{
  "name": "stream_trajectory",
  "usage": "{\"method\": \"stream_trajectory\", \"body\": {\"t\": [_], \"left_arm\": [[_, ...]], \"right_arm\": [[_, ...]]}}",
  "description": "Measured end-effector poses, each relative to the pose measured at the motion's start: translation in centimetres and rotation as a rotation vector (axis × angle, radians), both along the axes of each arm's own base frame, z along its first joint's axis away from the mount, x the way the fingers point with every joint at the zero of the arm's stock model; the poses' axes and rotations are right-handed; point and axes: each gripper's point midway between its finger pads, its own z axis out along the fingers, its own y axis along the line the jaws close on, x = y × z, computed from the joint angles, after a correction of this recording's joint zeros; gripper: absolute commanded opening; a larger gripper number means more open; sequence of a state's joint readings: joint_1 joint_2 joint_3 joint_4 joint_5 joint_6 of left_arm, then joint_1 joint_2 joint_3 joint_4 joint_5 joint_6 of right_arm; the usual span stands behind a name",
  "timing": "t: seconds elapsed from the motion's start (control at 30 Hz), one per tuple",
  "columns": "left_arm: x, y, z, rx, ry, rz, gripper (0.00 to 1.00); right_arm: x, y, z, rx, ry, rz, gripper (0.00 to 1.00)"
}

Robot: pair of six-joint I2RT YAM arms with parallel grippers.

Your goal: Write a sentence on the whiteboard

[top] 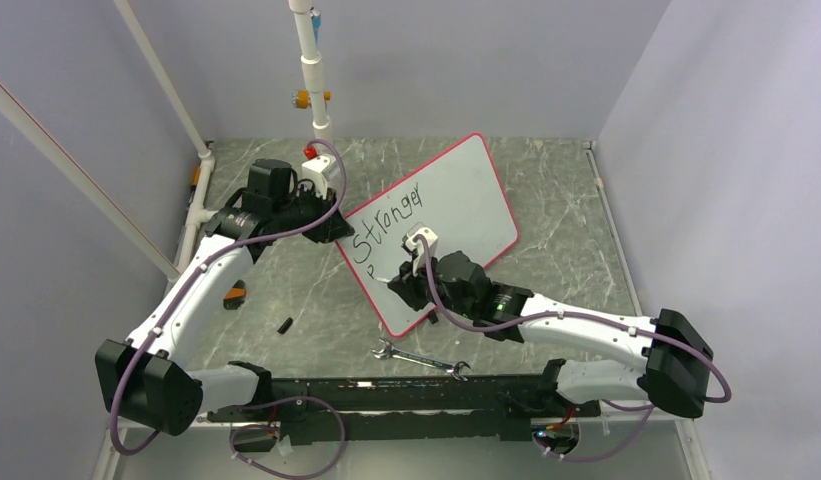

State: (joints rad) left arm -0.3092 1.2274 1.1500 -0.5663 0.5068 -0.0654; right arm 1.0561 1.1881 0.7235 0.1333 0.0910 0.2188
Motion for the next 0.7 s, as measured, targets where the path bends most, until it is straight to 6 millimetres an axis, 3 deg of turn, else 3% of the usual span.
{"method": "stream_trajectory", "body": {"t": [0.5,0.7], "left_arm": [[0.0,0.0,0.0,0.001,-0.001,0.000,0.00],[0.0,0.0,0.1,-0.002,0.000,0.001,0.00]], "right_arm": [[0.4,-1.5,-0.8,-0.039,0.007,-0.064,0.00],[1.0,-1.5,0.9,-0.019,-0.025,-0.086,0.00]]}}
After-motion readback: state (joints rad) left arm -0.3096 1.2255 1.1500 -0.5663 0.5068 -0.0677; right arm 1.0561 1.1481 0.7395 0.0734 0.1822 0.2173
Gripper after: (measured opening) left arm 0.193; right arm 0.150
